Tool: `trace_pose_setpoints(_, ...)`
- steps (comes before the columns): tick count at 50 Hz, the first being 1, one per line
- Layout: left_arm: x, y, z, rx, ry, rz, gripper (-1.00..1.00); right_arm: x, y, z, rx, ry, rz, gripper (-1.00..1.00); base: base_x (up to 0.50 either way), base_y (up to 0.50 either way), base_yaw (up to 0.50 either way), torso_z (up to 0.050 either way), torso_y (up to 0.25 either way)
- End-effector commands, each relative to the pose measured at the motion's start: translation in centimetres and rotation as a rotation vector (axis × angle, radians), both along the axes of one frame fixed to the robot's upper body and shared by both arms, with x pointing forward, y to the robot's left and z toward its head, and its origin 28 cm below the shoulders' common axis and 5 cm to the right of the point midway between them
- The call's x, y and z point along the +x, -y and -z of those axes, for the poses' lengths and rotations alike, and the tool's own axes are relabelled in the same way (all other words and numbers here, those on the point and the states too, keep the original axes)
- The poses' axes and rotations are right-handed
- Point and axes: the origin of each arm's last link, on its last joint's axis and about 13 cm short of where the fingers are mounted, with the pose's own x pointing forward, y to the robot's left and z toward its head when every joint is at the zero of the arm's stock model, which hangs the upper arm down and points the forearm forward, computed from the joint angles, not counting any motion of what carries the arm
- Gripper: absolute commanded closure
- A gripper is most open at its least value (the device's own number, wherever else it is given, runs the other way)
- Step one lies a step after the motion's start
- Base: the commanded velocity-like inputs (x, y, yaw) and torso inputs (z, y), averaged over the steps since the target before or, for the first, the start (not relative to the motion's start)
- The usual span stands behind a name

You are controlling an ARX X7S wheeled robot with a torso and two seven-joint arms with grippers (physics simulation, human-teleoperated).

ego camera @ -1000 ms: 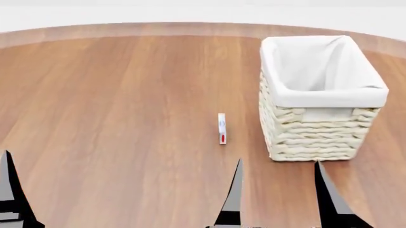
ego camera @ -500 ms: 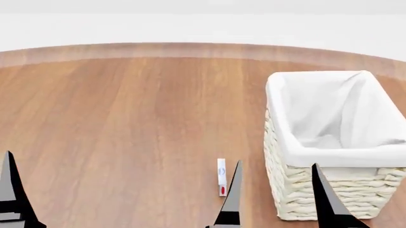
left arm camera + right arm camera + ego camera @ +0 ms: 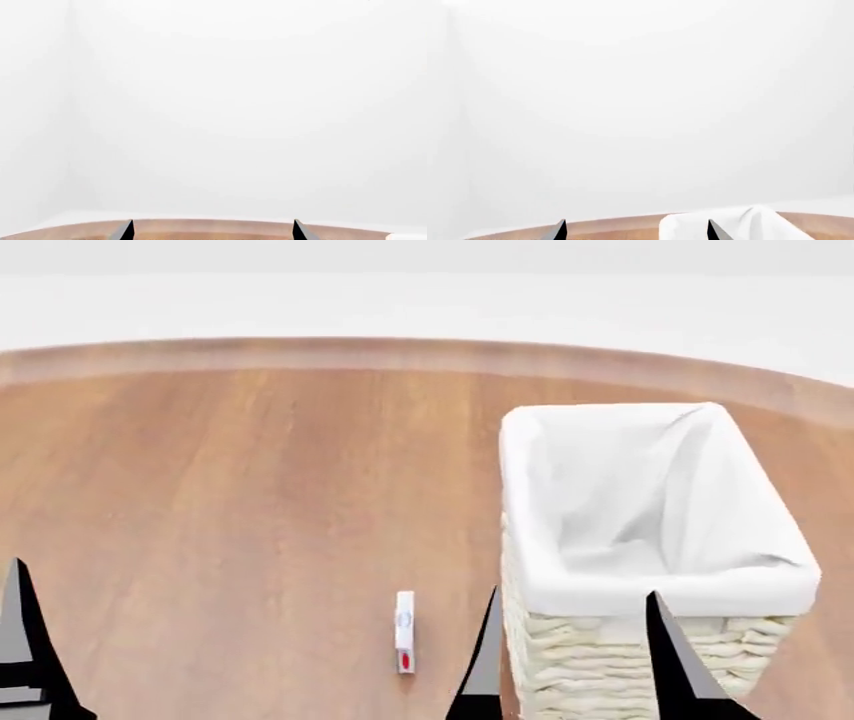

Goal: Pick up the ketchup, and put it in the basket.

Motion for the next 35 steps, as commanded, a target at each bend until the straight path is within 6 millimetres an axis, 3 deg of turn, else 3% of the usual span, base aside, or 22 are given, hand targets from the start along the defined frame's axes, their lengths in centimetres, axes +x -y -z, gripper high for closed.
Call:
trace_pose_setpoints(1,0.50,-0.08,0.41,-0.007,-0.007,0.015,-1.00,0.20,0.39,0.27,0.010,0.008,0.003,-1.00,-0.20,-0.50,0.00,0.000,0.000)
trace_pose_setpoints(14,0.41,-0.05,0.31,-0.007,-0.009,0.012,-1.00,0.29,0.40,0.41,0.001,-0.001,0.020,-1.00,-0.14,-0.50,0.00,0.000,0.000)
trace_pose_setpoints(22,0.38,-0.06,0.31,-0.007,-0.011,0.012,-1.00,0.36,0.27,0.50,-0.023,-0.015,0.013,-1.00,0.00,0.00,0.00,0.000,0.000)
trace_pose_setpoints(35,0.45,-0.15,0.38,-0.008,-0.011,0.011,-1.00,0.42,0.03,0.70,-0.036,-0.028,-0.005,-1.00,0.49,0.00,0.00,0.000,0.000)
